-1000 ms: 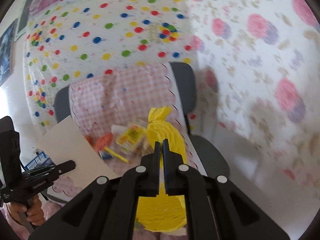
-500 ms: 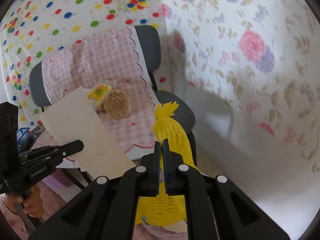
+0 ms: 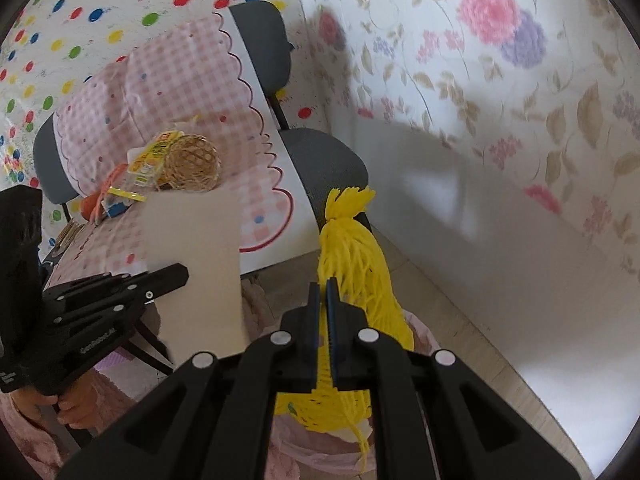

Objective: Collect trash
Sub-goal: 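Open the right gripper over the pink wastebasket to drop the mesh net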

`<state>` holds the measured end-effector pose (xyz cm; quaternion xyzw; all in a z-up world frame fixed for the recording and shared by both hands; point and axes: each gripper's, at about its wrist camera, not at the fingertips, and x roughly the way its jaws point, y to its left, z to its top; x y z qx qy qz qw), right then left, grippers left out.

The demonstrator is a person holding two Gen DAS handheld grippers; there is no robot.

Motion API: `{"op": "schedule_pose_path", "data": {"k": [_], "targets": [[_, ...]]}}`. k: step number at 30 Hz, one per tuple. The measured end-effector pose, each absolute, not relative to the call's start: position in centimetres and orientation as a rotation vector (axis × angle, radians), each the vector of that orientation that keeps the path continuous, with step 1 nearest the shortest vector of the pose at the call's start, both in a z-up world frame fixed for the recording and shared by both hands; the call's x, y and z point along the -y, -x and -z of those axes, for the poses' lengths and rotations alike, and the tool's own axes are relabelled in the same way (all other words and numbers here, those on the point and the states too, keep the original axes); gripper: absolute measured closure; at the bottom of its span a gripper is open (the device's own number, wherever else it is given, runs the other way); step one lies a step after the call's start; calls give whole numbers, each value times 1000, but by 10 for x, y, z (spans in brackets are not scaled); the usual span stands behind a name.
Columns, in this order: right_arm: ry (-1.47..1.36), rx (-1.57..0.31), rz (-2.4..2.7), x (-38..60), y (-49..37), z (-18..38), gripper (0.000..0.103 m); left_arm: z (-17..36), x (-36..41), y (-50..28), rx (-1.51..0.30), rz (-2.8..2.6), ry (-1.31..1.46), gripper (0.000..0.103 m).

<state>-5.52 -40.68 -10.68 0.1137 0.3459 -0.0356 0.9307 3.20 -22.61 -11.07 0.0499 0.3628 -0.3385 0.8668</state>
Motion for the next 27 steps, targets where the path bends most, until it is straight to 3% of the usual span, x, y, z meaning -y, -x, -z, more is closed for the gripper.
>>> {"op": "schedule_pose_path", "data": {"k": [4,8,12,17,27], "targets": [[-249,-727,76,413,51,115,97,115,236,-39,-772,710,-115,94],[-260,-736,80,419,49,118,81,111,239,-43,-760,715,-110,75],[-258,-731,83,420,50,114,76,101,237,-44,-744,705,-101,75],[-237,-668,123,419,61,88,58,79,212,-35,-703,619,-116,68],[-157,-620,104,389,67,56,58,64,159,-24,-716,532,-84,68]]}}
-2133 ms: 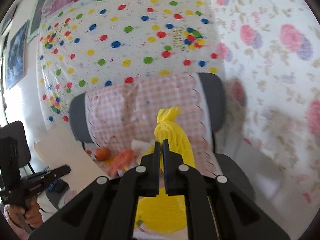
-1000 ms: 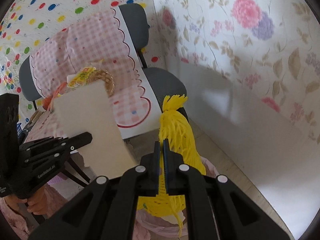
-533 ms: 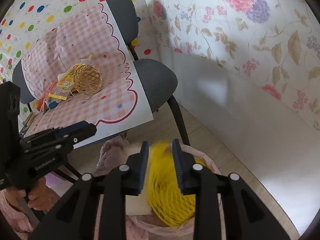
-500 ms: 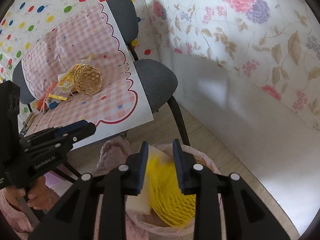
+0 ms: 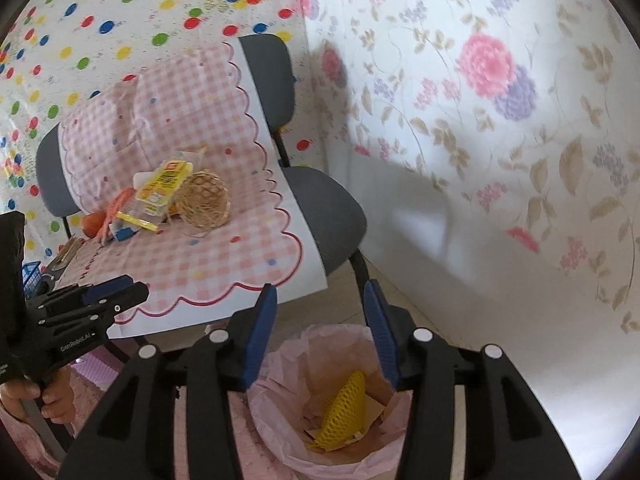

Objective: Collect trash
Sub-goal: 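Open the right gripper over the pink wastebasket to drop the mesh net, then grasp the yellow snack packet with the left gripper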

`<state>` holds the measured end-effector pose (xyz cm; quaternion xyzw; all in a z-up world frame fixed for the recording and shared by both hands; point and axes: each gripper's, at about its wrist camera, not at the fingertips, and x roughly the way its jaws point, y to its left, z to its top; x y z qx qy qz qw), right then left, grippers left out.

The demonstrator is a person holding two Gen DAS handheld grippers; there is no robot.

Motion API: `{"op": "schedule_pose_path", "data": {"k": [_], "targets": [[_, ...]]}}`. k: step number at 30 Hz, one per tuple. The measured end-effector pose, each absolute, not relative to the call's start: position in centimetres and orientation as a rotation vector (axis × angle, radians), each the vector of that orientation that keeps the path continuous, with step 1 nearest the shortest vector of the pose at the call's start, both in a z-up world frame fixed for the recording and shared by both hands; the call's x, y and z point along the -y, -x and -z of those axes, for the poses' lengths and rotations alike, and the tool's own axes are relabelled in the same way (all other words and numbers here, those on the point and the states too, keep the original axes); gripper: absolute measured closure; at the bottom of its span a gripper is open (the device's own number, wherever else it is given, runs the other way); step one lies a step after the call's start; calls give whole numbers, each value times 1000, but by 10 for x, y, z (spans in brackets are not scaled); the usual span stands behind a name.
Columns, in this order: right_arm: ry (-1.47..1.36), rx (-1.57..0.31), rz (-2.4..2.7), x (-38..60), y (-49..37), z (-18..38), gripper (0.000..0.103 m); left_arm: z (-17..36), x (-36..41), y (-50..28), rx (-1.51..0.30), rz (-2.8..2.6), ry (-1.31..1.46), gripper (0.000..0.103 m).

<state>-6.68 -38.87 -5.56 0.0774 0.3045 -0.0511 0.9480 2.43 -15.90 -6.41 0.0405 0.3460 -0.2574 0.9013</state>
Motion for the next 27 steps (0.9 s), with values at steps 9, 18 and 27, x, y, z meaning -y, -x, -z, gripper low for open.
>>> {"op": "schedule_pose_path", "data": {"k": [9,18,27], "targets": [[-130,-617,17,362,53,48,58,50,108,-25,-698,445,-14,61],[-100,-637,-89,330,11,49,48,48,54,-42,-692,320,53,50],[-55,-652,-141,306,-43,53,40,39,29,-92,-681,246,62,33]]}}
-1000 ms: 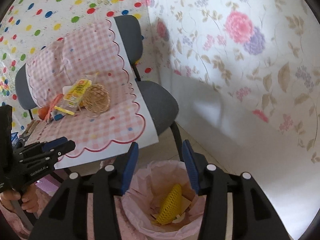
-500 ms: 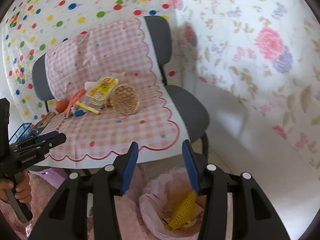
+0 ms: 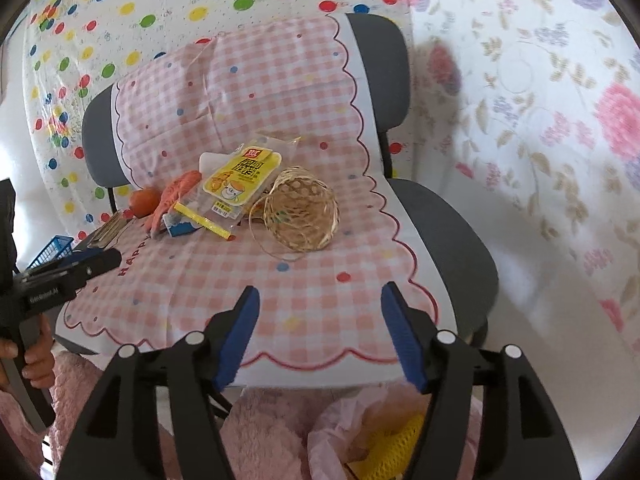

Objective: Collect trash
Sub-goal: 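Grasp the yellow snack packet with the left gripper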

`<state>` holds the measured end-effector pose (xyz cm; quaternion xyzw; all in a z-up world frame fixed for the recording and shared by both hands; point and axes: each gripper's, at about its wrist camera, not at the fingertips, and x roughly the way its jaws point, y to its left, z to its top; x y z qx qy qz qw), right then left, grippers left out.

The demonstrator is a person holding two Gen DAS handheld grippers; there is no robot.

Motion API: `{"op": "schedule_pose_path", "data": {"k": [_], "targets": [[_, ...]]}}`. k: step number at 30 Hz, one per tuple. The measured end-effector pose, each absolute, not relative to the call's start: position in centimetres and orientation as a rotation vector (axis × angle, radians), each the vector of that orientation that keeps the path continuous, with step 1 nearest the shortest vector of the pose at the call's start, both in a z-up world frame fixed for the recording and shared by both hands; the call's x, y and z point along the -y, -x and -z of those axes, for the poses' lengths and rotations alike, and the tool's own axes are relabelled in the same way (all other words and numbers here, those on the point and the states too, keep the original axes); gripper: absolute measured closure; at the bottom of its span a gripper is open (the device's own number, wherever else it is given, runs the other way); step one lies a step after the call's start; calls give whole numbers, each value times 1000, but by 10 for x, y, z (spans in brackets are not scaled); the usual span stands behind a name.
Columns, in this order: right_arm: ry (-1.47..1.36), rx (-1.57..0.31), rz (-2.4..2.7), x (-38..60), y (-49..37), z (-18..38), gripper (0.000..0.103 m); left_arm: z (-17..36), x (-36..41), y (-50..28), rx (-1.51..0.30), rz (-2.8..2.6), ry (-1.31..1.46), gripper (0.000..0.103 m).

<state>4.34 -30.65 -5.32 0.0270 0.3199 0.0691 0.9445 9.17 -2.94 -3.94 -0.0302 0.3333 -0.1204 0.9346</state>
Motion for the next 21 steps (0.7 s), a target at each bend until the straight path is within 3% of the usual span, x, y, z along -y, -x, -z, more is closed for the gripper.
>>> {"op": "schedule_pose_path", "data": {"k": [12,21], "targets": [[-73,-668,-148,314,-101,61,38,70,80,-171,-694,187,-155,32],[-94,-672,-150,320,-149,65,38,45,61,-246,-719,244,-40,34]]}}
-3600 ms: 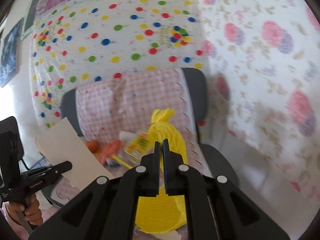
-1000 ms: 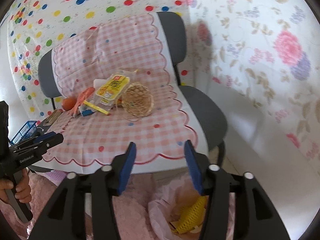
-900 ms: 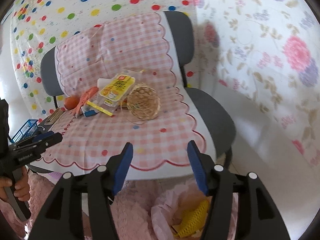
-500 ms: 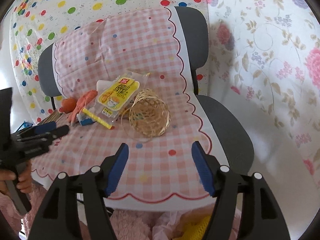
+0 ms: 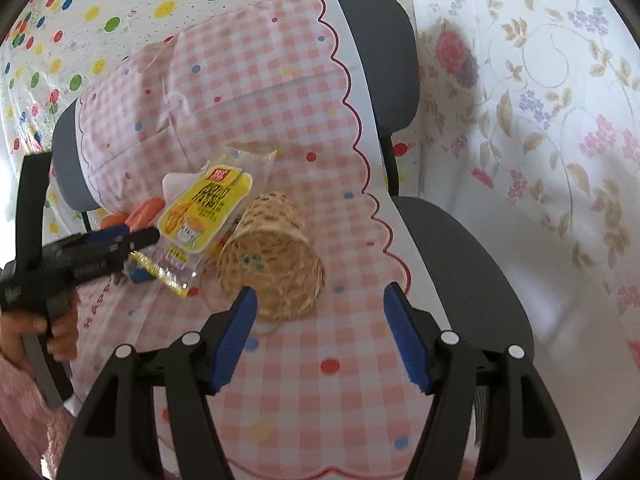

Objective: Collect trash
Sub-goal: 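Grasp the yellow snack packet with the left gripper, then grasp the woven bamboo cone with the right gripper and lift it toward the wastebasket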

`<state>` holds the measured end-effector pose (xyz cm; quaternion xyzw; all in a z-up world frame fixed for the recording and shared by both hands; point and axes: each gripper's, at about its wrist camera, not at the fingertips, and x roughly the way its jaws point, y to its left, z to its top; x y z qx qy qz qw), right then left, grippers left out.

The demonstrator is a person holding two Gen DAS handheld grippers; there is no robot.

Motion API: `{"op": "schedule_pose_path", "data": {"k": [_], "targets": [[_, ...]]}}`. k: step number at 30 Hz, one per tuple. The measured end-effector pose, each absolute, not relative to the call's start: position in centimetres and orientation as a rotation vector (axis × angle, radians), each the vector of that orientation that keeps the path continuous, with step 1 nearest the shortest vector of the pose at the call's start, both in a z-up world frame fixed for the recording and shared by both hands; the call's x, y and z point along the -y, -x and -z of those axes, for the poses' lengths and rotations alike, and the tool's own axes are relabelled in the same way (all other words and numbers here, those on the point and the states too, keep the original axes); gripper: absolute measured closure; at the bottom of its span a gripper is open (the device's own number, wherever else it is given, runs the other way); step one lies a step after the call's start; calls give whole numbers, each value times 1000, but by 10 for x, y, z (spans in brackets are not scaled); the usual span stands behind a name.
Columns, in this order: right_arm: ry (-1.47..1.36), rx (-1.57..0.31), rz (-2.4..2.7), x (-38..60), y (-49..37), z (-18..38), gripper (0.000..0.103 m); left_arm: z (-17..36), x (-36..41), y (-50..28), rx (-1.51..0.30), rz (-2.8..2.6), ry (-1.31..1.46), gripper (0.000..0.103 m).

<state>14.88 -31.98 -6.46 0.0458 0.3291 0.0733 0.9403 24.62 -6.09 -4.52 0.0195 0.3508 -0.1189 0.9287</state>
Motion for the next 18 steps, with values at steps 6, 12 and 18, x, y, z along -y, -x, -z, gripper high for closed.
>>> {"op": "schedule_pose_path", "data": {"k": [6,12,18], "targets": [[-94,-677,-153,317,-171,67,38,50,60,-294,-799,316,-16,32],[-92,-708,-143,319,-184,76,38,71,62,-330,-901,406,25,49],[-92,-721,-127,323,-184,77,38,64,58,-323,-889,456,92,87]]}}
